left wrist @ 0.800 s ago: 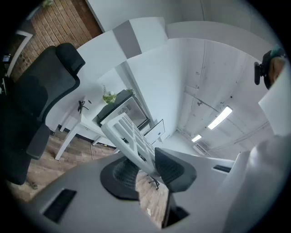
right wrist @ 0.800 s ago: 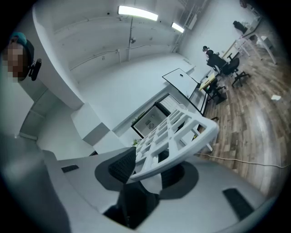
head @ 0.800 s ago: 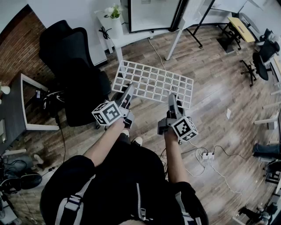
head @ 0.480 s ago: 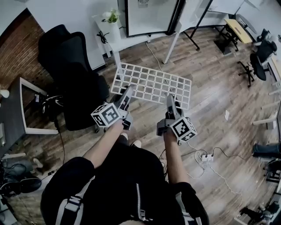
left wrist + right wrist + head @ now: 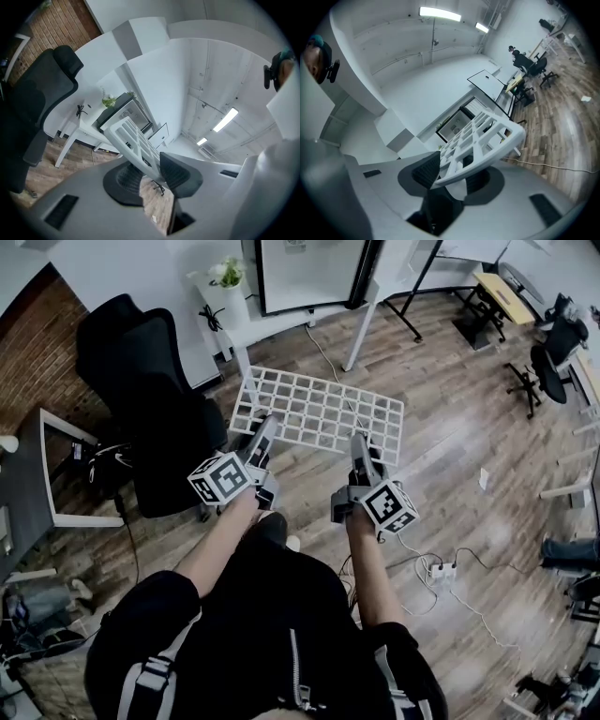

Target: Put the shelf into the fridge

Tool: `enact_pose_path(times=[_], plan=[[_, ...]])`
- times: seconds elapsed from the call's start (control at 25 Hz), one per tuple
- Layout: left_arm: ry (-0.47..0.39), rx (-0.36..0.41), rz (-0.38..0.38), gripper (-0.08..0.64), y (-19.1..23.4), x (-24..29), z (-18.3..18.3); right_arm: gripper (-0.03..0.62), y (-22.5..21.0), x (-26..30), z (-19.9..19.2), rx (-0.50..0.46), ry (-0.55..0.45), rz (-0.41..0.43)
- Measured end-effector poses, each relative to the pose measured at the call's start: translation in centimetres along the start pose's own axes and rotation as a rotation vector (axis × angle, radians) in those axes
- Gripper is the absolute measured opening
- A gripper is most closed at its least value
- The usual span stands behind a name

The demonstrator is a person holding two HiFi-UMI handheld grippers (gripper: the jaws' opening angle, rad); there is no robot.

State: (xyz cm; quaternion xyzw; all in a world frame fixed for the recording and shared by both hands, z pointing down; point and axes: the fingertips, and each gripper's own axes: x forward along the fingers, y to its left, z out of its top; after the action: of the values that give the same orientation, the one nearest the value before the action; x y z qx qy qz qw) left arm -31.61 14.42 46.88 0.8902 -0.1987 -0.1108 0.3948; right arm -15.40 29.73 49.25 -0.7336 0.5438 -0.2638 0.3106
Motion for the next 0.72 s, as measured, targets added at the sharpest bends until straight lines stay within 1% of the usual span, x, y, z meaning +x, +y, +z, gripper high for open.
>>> enact_pose_path(times=[0.24,0.36,0.72], plan=[[-0.001,0.003,-0.006,0.124,-0.6,1.0,-0.3,0.155,-0.1,0.2,1.3,0.0,-0.008,0.007],[0.001,-0.001,-0.013,0.123,-0.3,2.1,-0.4,0.155,-1.0,0.9,1.5,-0.001,-0.005,-0.004],[0.004,-0.022,-0.006,0.123,1.2,8.1,-0.7,0.153,-4.0,5.2,3.9,0.005,0.013,-0.011]])
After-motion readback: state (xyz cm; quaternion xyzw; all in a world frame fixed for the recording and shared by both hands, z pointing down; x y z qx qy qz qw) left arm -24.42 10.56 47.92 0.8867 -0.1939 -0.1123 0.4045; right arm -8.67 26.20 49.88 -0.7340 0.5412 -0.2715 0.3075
